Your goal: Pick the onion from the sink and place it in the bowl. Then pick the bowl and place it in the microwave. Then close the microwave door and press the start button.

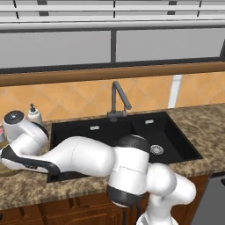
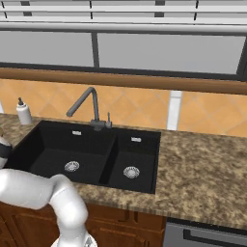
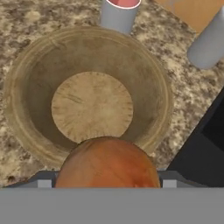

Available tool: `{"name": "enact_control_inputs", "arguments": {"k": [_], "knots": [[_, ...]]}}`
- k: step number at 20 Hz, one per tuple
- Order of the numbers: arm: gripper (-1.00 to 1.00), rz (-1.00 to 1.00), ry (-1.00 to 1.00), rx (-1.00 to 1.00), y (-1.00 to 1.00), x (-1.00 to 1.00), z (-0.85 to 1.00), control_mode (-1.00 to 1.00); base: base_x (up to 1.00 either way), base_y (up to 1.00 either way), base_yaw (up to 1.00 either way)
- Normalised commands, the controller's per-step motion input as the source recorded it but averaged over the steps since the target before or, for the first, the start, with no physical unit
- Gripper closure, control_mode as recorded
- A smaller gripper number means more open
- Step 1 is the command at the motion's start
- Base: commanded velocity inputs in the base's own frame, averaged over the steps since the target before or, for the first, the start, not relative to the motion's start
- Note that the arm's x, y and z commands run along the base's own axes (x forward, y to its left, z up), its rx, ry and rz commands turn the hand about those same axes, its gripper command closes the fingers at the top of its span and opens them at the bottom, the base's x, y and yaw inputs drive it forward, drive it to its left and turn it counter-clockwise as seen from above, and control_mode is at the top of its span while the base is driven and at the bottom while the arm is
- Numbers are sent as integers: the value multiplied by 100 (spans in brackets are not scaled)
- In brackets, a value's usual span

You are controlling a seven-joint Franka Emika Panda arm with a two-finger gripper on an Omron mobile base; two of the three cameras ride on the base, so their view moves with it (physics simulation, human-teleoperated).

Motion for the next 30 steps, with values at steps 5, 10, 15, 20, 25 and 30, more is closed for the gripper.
{"name": "enact_control_inputs", "arguments": {"k": [5,10,15,20,25,30], "knots": [[100,0,0,-4,28,21,-34,-100,0,0,0],[100,0,-1,-1,1,1,-55,-100,0,0,0],[-100,0,-4,0,1,9,-52,-100,0,0,0],[-100,2,-16,0,0,0,-31,-100,0,0,0],[-100,1,-12,0,0,0,17,-100,0,0,0],[-100,0,0,1,3,0,48,-100,0,0,0]]}}
